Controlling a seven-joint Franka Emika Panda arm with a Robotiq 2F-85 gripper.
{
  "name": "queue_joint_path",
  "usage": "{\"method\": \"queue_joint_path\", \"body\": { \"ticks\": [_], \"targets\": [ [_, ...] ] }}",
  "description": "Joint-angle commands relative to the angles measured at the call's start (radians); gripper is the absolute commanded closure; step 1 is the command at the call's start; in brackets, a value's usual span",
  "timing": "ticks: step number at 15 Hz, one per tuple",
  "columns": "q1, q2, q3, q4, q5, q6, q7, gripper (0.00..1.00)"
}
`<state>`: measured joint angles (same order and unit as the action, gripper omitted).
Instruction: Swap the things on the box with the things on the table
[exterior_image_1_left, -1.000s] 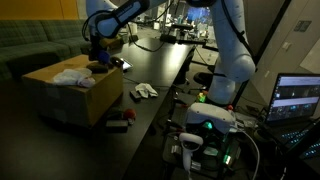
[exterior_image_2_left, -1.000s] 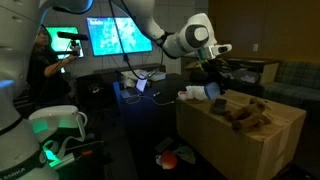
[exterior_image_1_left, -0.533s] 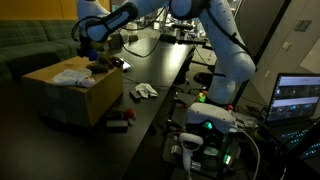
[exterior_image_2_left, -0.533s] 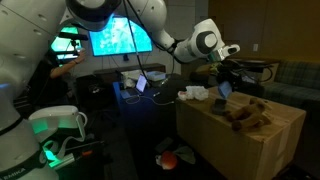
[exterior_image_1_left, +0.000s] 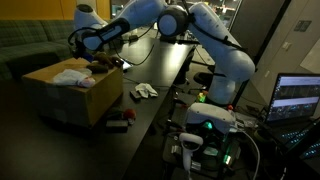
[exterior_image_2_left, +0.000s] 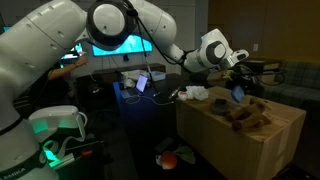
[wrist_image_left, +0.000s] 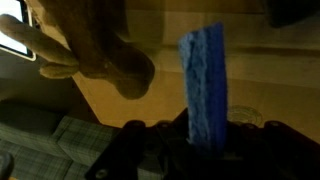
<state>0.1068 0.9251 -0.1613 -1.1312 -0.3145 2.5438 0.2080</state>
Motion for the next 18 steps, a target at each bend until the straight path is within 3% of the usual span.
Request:
{"method": "queue_joint_path", "body": {
  "ticks": [1, 3, 5, 7, 13, 14, 18],
  "targets": [
    [-0.016, 0.12, -0.034, 0.172, 0.009, 0.001, -0.022, 0.97],
    [-0.025, 0.144, -0.044, 0.207, 0.011, -0.003, -0.022, 0.95],
    [-0.03, 0.166, -0.056, 0.239, 0.01, -0.004, -0.018, 0.62],
    [-0.032, 0.177, -0.065, 0.262, 0.009, -0.009, -0.013, 0.53],
    [-0.036, 0.141, -0.055, 0.25, 0.015, -0.017, -0.039, 0.06],
    [-0.039, 0.131, -0.045, 0.244, 0.019, -0.019, -0.052, 0.01],
    [-0.075, 0.049, 0.064, 0.17, 0.084, -0.045, -0.211, 0.0]
  ]
}}
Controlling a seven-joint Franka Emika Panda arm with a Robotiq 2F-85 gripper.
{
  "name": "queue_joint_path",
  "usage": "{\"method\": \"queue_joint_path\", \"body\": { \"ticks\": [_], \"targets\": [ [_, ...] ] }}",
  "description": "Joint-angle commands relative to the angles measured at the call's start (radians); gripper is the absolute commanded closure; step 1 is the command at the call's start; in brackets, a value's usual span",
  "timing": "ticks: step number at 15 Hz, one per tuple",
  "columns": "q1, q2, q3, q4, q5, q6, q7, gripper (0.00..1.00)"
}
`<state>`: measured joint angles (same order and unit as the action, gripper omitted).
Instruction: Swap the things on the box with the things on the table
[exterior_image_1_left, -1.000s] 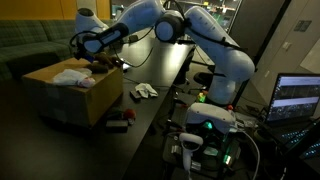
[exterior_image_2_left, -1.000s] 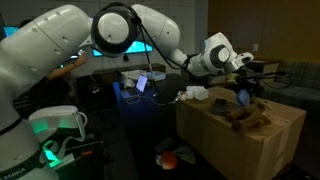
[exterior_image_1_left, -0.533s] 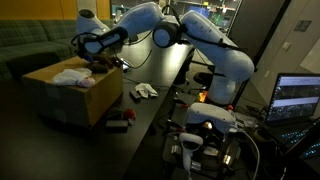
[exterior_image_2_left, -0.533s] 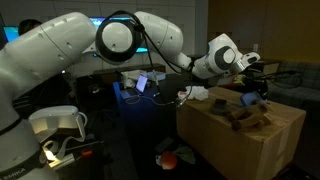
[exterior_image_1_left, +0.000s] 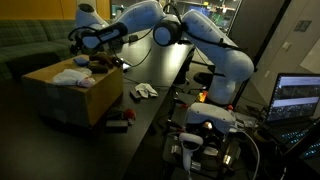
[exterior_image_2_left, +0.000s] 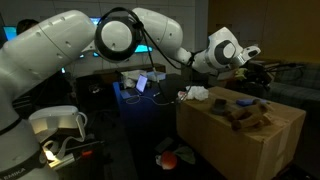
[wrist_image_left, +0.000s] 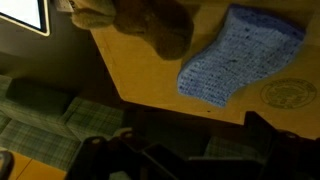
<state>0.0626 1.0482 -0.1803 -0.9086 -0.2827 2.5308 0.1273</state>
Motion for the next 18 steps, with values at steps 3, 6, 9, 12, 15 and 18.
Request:
{"method": "queue_joint_path", "body": {
  "ticks": [3, 6, 9, 12, 15, 18],
  "targets": [
    [-0.062, -0.143, 0.17, -0.12, 0.111, -0.076, -0.267, 0.0],
    [-0.085, -0.208, 0.216, -0.191, 0.146, -0.119, -0.351, 0.0],
    [-0.107, -0.268, 0.251, -0.265, 0.176, -0.145, -0.415, 0.0],
    [-0.128, -0.32, 0.278, -0.343, 0.203, -0.151, -0.473, 0.0],
    [-0.153, -0.363, 0.307, -0.427, 0.23, -0.153, -0.549, 0.0],
    [-0.183, -0.401, 0.336, -0.509, 0.253, -0.166, -0.644, 0.0]
  ]
}}
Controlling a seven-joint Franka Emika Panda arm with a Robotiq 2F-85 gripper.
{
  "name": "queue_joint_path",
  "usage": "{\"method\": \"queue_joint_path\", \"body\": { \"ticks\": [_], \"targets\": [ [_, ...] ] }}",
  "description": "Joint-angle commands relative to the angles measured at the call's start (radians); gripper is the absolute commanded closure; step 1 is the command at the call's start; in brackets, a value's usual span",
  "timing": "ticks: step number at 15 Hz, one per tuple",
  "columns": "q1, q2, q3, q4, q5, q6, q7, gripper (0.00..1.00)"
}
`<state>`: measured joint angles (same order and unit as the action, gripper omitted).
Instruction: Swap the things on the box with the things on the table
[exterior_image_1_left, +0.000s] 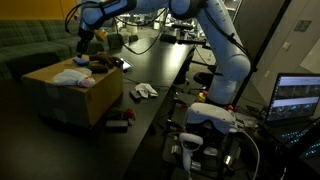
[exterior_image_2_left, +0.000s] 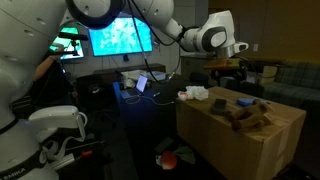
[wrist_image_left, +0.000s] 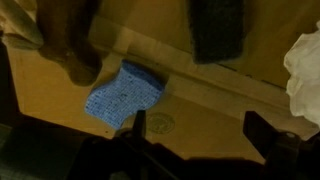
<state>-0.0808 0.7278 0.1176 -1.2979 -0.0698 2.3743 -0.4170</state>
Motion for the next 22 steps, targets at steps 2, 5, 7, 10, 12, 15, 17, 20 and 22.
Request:
{"method": "queue_joint_path", "body": {
  "ticks": [2, 5, 7, 10, 12, 15, 17, 20, 22],
  "targets": [
    [-0.057, -0.102, 0.051, -0.167, 0.05, -0.018, -0.156, 0.0],
    [-0.076, -0.122, 0.058, -0.22, 0.052, -0.029, -0.228, 0.0],
    [-0.087, -0.132, 0.059, -0.247, 0.056, -0.042, -0.277, 0.0],
    [-0.096, -0.135, 0.057, -0.269, 0.067, -0.057, -0.329, 0.0],
    [-0.104, -0.132, 0.058, -0.278, 0.082, -0.066, -0.369, 0.0],
    [-0.113, -0.121, 0.056, -0.288, 0.105, -0.048, -0.44, 0.0],
    [-0.114, -0.111, 0.051, -0.287, 0.113, -0.039, -0.47, 0.0],
    [-0.116, -0.096, 0.045, -0.278, 0.117, -0.042, -0.5, 0.0],
    [-0.116, -0.084, 0.043, -0.273, 0.115, -0.039, -0.514, 0.0]
  ]
}}
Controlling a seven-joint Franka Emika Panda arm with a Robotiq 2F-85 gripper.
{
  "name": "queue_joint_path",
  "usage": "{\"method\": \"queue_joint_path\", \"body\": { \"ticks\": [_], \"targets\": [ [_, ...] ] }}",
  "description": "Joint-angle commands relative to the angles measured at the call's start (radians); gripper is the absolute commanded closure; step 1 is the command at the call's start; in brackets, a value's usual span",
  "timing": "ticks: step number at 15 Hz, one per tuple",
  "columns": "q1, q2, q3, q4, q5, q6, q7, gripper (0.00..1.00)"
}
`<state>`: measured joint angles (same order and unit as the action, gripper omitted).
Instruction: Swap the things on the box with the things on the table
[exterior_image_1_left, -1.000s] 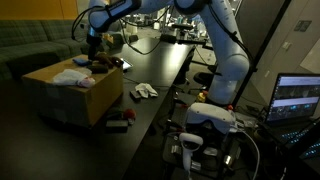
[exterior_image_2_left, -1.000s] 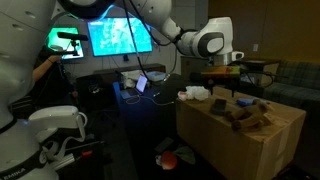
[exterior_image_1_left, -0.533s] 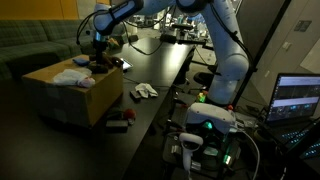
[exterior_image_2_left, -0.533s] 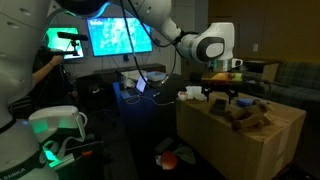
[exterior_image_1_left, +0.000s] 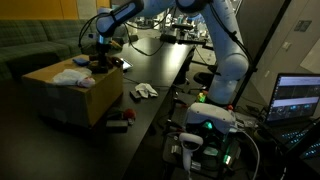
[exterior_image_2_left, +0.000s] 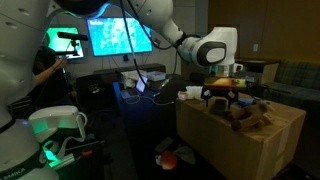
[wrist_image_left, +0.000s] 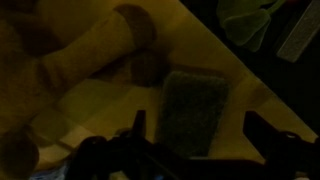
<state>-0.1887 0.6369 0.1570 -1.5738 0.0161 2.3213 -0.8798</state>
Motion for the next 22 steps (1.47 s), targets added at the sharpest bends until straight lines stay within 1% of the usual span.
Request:
{"method": "queue_joint_path", "body": {
  "ticks": [1, 6, 7, 8, 9, 10, 12, 13, 15, 20, 22],
  "targets": [
    [-0.007, 0.013, 0.001, 0.005, 0.028, 0.017, -0.056, 0.0],
    [0.011, 0.048, -0.022, 0.012, 0.003, 0.076, -0.022, 0.0],
    [0.013, 0.049, -0.024, 0.012, 0.003, 0.085, -0.015, 0.07],
    [0.013, 0.046, -0.023, 0.012, 0.003, 0.085, -0.013, 0.27],
    [0.013, 0.043, -0.024, 0.011, 0.002, 0.09, -0.011, 0.31],
    [0.013, 0.038, -0.024, 0.009, 0.003, 0.092, -0.008, 0.31],
    [0.014, 0.025, -0.024, 0.003, -0.001, 0.092, -0.011, 0.45],
    [0.013, 0.012, -0.024, -0.004, -0.001, 0.088, -0.012, 0.55],
    [0.013, -0.01, -0.022, -0.018, -0.001, 0.077, -0.017, 0.67],
    [0.008, -0.073, -0.016, -0.066, 0.006, 0.068, -0.029, 0.67],
    [0.001, -0.111, -0.014, -0.094, 0.013, 0.044, -0.037, 0.67]
  ]
}}
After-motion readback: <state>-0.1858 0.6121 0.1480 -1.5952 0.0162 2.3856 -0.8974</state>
